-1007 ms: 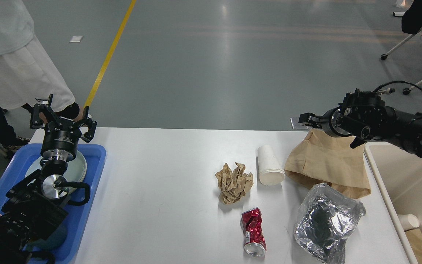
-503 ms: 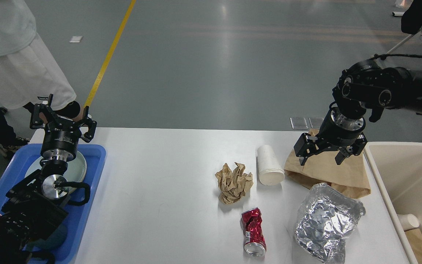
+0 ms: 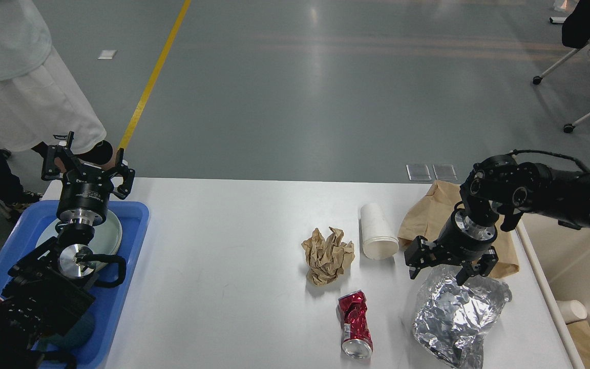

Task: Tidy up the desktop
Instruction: 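Lower the right gripper onto the crumpled foil and grasp it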

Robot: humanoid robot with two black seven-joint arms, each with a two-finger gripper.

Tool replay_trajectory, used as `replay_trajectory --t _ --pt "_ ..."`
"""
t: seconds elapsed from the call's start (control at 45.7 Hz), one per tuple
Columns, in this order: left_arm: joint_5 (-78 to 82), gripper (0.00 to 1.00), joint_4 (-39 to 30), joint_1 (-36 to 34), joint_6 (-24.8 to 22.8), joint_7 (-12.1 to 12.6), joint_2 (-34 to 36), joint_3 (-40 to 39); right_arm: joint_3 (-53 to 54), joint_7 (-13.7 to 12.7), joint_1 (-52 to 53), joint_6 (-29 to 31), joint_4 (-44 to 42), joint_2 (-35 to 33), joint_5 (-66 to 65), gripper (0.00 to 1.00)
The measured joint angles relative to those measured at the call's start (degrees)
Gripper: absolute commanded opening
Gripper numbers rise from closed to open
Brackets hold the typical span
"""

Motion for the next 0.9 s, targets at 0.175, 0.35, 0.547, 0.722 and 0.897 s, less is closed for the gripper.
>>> replay_trajectory --t 0.175,0.35,0.547,0.722,0.897 --pt "0.0 0.96 0.0 0.0 0.0 0.0 0.0 0.0 1.3 0.0 -3.5 -3.9 -2.6 0.1 0.0 1.0" --pt "0.0 0.96 0.0 0.0 0.0 0.0 0.0 0.0 2.6 0.0 -7.1 -4.7 -5.0 1.0 0.0 0.97" --pt "0.0 0.96 0.0 0.0 0.0 0.0 0.0 0.0 3.7 -0.1 -10.3 -5.7 -7.6 2.4 1.3 0.66" --pt "0.0 0.96 0.0 0.0 0.0 0.0 0.0 0.0 3.5 -0.2 -12.3 -9.1 -7.9 2.6 2.4 0.17" --pt "0.0 0.96 0.0 0.0 0.0 0.0 0.0 0.0 2.9 -0.2 -13.7 -10.0 -7.2 2.4 2.3 0.0"
